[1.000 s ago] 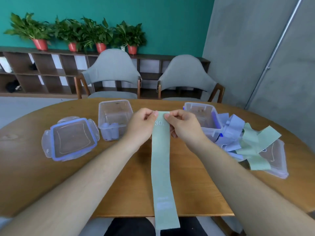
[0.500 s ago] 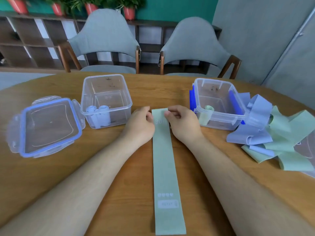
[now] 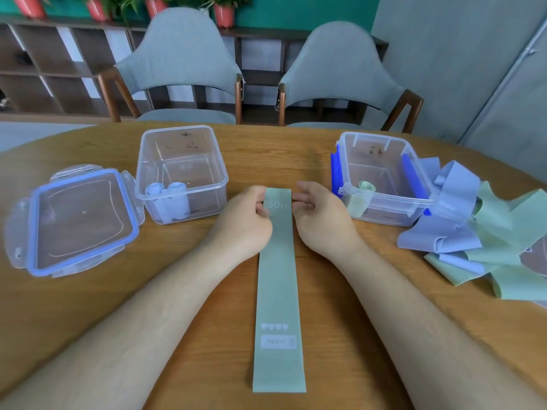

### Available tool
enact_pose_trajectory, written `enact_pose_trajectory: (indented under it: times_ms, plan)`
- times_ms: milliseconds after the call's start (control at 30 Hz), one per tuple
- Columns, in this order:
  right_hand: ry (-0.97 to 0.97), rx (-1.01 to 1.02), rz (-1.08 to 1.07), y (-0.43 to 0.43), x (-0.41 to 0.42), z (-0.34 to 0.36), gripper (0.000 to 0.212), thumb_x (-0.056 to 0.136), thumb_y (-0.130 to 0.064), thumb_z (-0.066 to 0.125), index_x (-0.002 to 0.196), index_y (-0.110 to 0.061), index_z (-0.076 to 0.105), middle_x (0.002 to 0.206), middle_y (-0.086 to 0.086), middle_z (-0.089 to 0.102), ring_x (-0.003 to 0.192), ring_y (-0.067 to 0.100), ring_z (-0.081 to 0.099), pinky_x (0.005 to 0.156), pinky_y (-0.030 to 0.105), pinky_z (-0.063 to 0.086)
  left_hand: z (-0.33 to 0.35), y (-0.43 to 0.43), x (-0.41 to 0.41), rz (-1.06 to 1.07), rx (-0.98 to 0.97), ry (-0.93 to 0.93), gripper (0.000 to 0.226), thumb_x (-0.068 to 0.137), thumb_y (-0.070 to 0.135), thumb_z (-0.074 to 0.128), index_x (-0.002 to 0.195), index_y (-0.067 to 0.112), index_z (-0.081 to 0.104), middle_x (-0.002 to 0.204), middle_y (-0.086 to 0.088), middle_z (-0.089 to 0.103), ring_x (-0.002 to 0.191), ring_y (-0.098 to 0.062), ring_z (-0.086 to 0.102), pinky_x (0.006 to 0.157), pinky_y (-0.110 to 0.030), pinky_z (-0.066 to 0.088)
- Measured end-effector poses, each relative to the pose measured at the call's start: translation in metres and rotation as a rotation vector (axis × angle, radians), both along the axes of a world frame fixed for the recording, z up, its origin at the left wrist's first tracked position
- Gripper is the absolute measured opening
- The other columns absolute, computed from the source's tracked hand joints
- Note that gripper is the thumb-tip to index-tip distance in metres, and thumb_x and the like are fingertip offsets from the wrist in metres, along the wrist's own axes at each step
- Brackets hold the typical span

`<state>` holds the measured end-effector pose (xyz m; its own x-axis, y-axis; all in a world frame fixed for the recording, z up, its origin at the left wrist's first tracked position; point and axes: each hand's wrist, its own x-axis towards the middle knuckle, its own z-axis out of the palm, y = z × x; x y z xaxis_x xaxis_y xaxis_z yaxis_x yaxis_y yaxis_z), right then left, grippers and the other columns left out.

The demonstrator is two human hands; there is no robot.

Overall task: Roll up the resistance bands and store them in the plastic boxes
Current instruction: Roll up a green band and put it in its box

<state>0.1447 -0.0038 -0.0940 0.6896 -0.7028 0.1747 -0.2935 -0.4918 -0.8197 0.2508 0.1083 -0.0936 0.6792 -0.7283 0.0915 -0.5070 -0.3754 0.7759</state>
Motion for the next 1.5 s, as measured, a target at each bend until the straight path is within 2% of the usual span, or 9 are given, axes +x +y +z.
enact_pose_trajectory:
  times_ms: [167, 400, 533, 700, 833, 1000, 1133, 1333, 1500]
  plan:
    - [-0.002, 0.023, 0.017, 0.0024, -0.0012, 0.0015, 0.044, 0.095, -0.005, 0.052, 0.139, -0.01, 0.052, 0.116, -0.009, 0.063, 0.108, 0.003, 0.059, 0.088, 0.004, 0.045, 0.0008, 0.0018, -0.001, 0.043, -0.006, -0.002, 0.046, 0.101, 0.01, 0.047, 0.145, 0.019, 0.048, 0.142, 0.003, 0.055, 0.127, -0.01, 0.052, 0.099, -0.02, 0.038]
    - [0.047, -0.015, 0.045, 0.0042, 0.001, 0.0015, 0.045, 0.093, -0.009, 0.049, 0.138, -0.012, 0.055, 0.126, -0.001, 0.066, 0.119, 0.007, 0.06, 0.103, 0.027, 0.049, 0.002, 0.0012, -0.0008, 0.006, 0.006, 0.069, 0.048, 0.101, 0.01, 0.047, 0.147, 0.02, 0.045, 0.14, 0.004, 0.055, 0.124, -0.006, 0.051, 0.083, -0.011, 0.037]
    - [0.051, -0.03, 0.0, 0.0063, -0.0016, 0.0025, 0.041, 0.093, -0.002, 0.045, 0.131, -0.01, 0.059, 0.108, -0.016, 0.06, 0.106, 0.0, 0.057, 0.084, -0.003, 0.04, 0.0013, 0.0021, -0.0012, 0.049, 0.019, 0.03, 0.046, 0.099, 0.011, 0.048, 0.144, 0.021, 0.048, 0.136, 0.004, 0.057, 0.122, -0.01, 0.054, 0.085, -0.014, 0.038]
    - [0.067, -0.023, 0.046, 0.0057, 0.0009, 0.0011, 0.046, 0.094, -0.005, 0.05, 0.14, -0.01, 0.053, 0.128, -0.001, 0.063, 0.119, 0.009, 0.059, 0.102, 0.019, 0.045, 0.0023, 0.0014, -0.0006, 0.011, 0.001, 0.117, 0.048, 0.099, 0.006, 0.045, 0.144, 0.021, 0.049, 0.135, 0.004, 0.058, 0.12, -0.007, 0.054, 0.077, -0.008, 0.037]
    - [0.046, -0.03, -0.014, 0.006, -0.0008, 0.0013, 0.04, 0.092, -0.001, 0.046, 0.128, -0.01, 0.06, 0.105, -0.013, 0.062, 0.103, 0.002, 0.059, 0.082, -0.002, 0.042, 0.0029, 0.0026, -0.0034, 0.061, 0.011, 0.041, 0.044, 0.099, 0.009, 0.047, 0.142, 0.019, 0.051, 0.139, 0.002, 0.056, 0.125, -0.011, 0.053, 0.087, -0.016, 0.038]
    - [0.045, -0.019, 0.031, 0.0053, 0.0014, -0.0001, 0.042, 0.094, -0.005, 0.048, 0.135, -0.011, 0.057, 0.122, 0.0, 0.067, 0.115, 0.007, 0.062, 0.101, 0.022, 0.049, 0.004, 0.0022, -0.0028, 0.016, -0.005, 0.081, 0.046, 0.099, 0.006, 0.046, 0.141, 0.021, 0.051, 0.135, 0.003, 0.058, 0.114, -0.005, 0.055, 0.072, -0.005, 0.035]
    - [0.041, -0.02, -0.011, 0.0062, -0.0004, 0.0017, 0.039, 0.092, 0.001, 0.046, 0.127, -0.01, 0.06, 0.107, -0.012, 0.063, 0.101, -0.001, 0.059, 0.081, -0.003, 0.041, 0.0048, 0.0031, -0.0046, 0.067, 0.016, 0.019, 0.045, 0.099, 0.008, 0.047, 0.143, 0.018, 0.05, 0.14, 0.002, 0.056, 0.125, -0.011, 0.053, 0.091, -0.014, 0.037]
    - [0.04, -0.019, 0.042, 0.004, 0.0007, -0.0011, 0.043, 0.094, -0.005, 0.047, 0.136, -0.011, 0.056, 0.124, 0.001, 0.066, 0.116, 0.006, 0.061, 0.101, 0.025, 0.05, 0.0065, 0.0025, -0.0036, 0.025, -0.01, 0.088, 0.044, 0.1, 0.007, 0.047, 0.142, 0.019, 0.051, 0.137, 0.003, 0.057, 0.124, -0.008, 0.052, 0.088, -0.015, 0.037]
    - [-0.003, 0.008, -0.008, 0.0084, -0.0029, 0.0041, 0.036, 0.093, -0.002, 0.049, 0.125, -0.009, 0.061, 0.099, -0.013, 0.063, 0.097, 0.0, 0.061, 0.076, -0.001, 0.044, 0.0047, 0.0083, -0.0074, 0.068, 0.019, 0.021, 0.041, 0.1, 0.013, 0.048, 0.14, 0.021, 0.052, 0.138, 0.004, 0.057, 0.126, -0.01, 0.052, 0.092, -0.019, 0.038]
